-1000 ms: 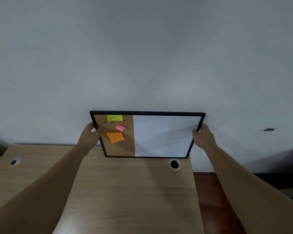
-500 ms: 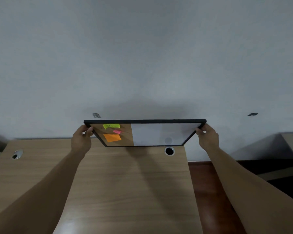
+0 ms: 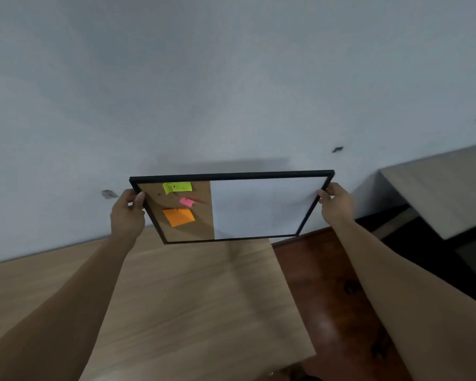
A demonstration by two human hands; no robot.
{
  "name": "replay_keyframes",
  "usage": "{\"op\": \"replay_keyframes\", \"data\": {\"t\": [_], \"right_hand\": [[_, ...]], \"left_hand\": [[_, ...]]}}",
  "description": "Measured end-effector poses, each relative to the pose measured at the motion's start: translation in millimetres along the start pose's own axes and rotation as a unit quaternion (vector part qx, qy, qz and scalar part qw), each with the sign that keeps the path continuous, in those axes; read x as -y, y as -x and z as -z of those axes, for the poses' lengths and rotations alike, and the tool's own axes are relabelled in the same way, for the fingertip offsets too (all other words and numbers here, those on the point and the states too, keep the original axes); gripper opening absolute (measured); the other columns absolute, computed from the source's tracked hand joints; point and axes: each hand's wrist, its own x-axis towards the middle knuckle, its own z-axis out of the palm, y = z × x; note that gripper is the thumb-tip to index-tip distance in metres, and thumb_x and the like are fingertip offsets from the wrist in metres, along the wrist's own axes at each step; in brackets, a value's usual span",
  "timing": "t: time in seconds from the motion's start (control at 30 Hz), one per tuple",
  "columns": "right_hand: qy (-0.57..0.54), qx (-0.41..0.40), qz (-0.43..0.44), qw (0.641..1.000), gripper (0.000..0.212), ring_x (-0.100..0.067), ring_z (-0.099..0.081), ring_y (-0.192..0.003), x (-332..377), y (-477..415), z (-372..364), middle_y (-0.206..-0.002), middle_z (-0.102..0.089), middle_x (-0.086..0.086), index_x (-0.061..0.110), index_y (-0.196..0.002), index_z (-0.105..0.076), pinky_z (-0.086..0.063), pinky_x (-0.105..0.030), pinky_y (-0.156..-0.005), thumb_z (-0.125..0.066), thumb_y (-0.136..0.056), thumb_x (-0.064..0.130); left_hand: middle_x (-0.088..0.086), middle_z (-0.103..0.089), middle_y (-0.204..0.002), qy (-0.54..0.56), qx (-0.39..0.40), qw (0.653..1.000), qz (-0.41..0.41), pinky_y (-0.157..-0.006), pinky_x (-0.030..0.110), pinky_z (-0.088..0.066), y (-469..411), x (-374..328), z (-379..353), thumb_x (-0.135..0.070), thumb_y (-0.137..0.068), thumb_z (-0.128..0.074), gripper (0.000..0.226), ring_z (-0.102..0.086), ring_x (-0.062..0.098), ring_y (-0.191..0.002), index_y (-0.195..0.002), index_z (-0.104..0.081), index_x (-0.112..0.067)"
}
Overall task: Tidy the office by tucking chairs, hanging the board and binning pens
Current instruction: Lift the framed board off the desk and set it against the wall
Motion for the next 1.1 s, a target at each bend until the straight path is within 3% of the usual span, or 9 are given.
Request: {"op": "replay_keyframes", "data": {"t": [0.17, 0.33, 0.5, 0.57, 0.67, 0.8, 0.93, 1.1], "right_hand": [[-0.007, -0.044, -0.045, 0.998, 0.026, -0.024, -0.061, -0.104, -31, 20, 62, -0.113, -0.068, -0.001, 0.014, -0.129, -0.068, -0.042, -0.031, -0.087, -0.056, -0.109, 0.026], [-0.045, -0.07, -0.052, 0.995, 0.029, -0.029, -0.063, -0.126, -67, 18, 132, -0.13, -0.073, -0.007, 0.016, -0.133, -0.069, -0.045, -0.034, -0.1, -0.058, -0.109, 0.029], [-0.079, -0.076, -0.037, 0.993, 0.027, -0.022, -0.065, -0.123, -99, 2, 209, -0.129, -0.074, 0.0, 0.021, -0.13, -0.07, -0.049, -0.037, -0.104, -0.059, -0.107, 0.03], [-0.073, -0.072, -0.024, 0.994, 0.027, -0.019, -0.066, -0.118, -112, -7, 241, -0.128, -0.073, 0.001, 0.02, -0.131, -0.07, -0.047, -0.032, -0.098, -0.059, -0.108, 0.03], [-0.067, -0.076, -0.013, 0.995, 0.029, -0.018, -0.067, -0.115, -126, -19, 285, -0.127, -0.074, 0.001, 0.018, -0.133, -0.07, -0.043, -0.026, -0.093, -0.059, -0.108, 0.03], [-0.105, -0.095, -0.014, 0.99, 0.031, -0.02, -0.069, -0.116, -141, -34, 333, -0.124, -0.077, 0.003, 0.024, -0.133, -0.074, -0.052, -0.033, -0.102, -0.058, -0.108, 0.031], [-0.122, -0.11, -0.006, 0.986, 0.034, -0.015, -0.066, -0.121, -148, -58, 376, -0.13, -0.074, 0.005, 0.025, -0.139, -0.071, -0.044, -0.022, -0.098, -0.055, -0.109, 0.032], [-0.158, -0.095, 0.015, 0.983, 0.035, -0.008, -0.067, -0.113, -150, -97, 405, -0.124, -0.073, 0.015, 0.03, -0.138, -0.069, -0.049, -0.025, -0.097, -0.055, -0.107, 0.034]], "left_hand": [[-0.008, -0.068, -0.097, 0.024, 0.026, 0.999, -0.014, -0.102, 0.067, -0.055, 27, -30, -49, -0.053, -0.104, -0.055, 0.018, -0.065, 0.026, -0.104, -0.09, -0.064, -0.06], [-0.006, -0.068, -0.098, 0.035, 0.043, 0.997, -0.045, -0.099, 0.066, -0.057, 67, -70, -96, -0.058, -0.1, -0.055, 0.013, -0.066, 0.025, -0.1, -0.091, -0.064, -0.057], [0.007, -0.067, -0.107, 0.052, 0.048, 0.996, -0.046, -0.096, 0.063, -0.06, 120, -119, -145, -0.057, -0.1, -0.056, 0.015, -0.068, 0.028, -0.103, -0.095, -0.067, -0.048], [0.007, -0.066, -0.104, 0.061, 0.038, 0.996, -0.048, -0.094, 0.062, -0.062, 136, -136, -169, -0.053, -0.102, -0.057, 0.014, -0.066, 0.027, -0.099, -0.093, -0.067, -0.047], [0.0, -0.066, -0.091, 0.072, 0.033, 0.996, -0.039, -0.093, 0.067, -0.06, 141, -144, -204, -0.063, -0.095, -0.056, 0.02, -0.066, 0.025, -0.088, -0.096, -0.067, -0.046], [0.001, -0.068, -0.089, 0.083, 0.036, 0.996, -0.022, -0.095, 0.067, -0.059, 152, -170, -247, -0.069, -0.089, -0.056, 0.022, -0.067, 0.023, -0.087, -0.091, -0.067, -0.051], [-0.001, -0.071, -0.095, 0.09, 0.035, 0.995, -0.022, -0.098, 0.063, -0.06, 176, -229, -281, -0.062, -0.097, -0.056, 0.016, -0.069, 0.02, -0.091, -0.088, -0.066, -0.053], [-0.005, -0.067, -0.092, 0.112, 0.034, 0.993, -0.032, -0.092, 0.05, -0.062, 190, -286, -329, -0.046, -0.108, -0.054, 0.018, -0.066, 0.008, -0.083, -0.092, -0.061, -0.043]]}}
